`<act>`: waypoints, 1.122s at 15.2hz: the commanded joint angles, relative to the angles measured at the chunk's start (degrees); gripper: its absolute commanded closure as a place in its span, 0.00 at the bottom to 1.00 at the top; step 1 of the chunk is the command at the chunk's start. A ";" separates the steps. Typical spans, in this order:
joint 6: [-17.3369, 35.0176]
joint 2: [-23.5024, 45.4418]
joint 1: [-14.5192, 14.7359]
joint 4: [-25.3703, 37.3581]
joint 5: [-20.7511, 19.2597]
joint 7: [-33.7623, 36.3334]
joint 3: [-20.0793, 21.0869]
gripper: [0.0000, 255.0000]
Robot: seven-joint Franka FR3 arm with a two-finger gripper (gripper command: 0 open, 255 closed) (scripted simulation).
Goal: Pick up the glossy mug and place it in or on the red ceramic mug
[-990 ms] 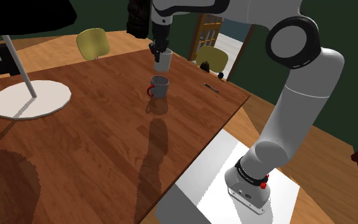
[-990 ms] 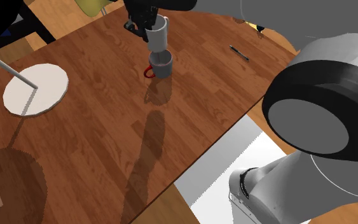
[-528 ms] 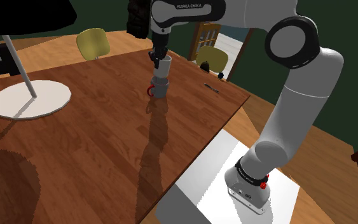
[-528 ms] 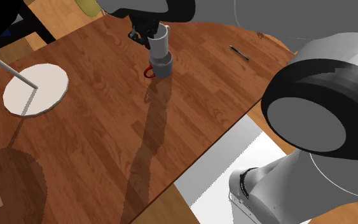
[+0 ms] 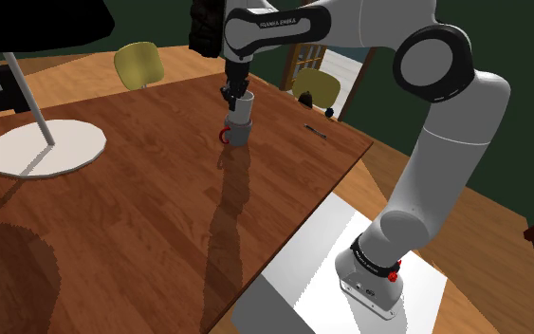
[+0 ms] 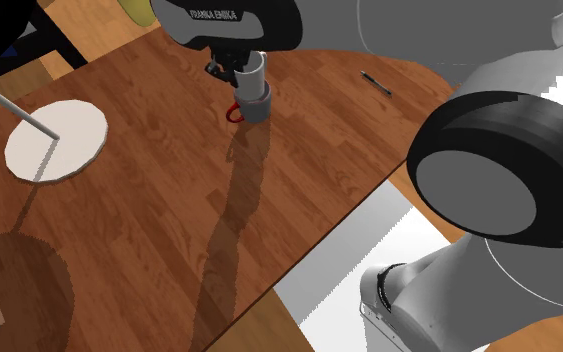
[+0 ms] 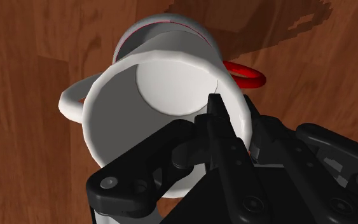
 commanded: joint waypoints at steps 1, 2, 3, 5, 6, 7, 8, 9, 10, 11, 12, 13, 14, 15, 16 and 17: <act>0.17 0.10 -0.01 -0.19 -0.02 0.02 -0.02 1.00; 0.17 0.10 -0.01 -0.19 -0.02 0.02 -0.02 1.00; 0.17 0.10 -0.01 -0.19 -0.02 0.02 -0.02 1.00; 0.17 0.10 -0.02 -0.19 -0.03 0.02 -0.02 1.00; 0.13 0.16 -0.01 -0.09 -0.03 0.02 -0.02 0.00; 0.08 0.19 -0.02 -0.02 -0.03 0.00 -0.02 0.00; 0.08 0.21 -0.02 0.00 -0.03 -0.01 -0.03 0.00; 0.08 0.20 -0.03 0.00 -0.03 -0.01 -0.03 0.00; 0.08 0.21 -0.03 0.01 -0.03 -0.01 -0.03 0.00; 0.17 0.10 -0.02 -0.19 -0.03 0.02 -0.02 0.00; -1.63 -0.25 0.03 1.26 0.07 -0.05 0.04 0.00; -3.45 -0.53 0.08 2.81 0.15 -0.11 0.08 0.00; -5.30 -0.73 0.14 4.46 0.21 -0.17 0.13 0.00; -6.78 -0.84 0.19 5.84 0.25 -0.20 0.17 0.00; -6.78 -0.84 0.19 5.84 0.25 -0.20 0.17 0.00; -6.78 -0.84 0.19 5.82 0.25 -0.20 0.17 0.00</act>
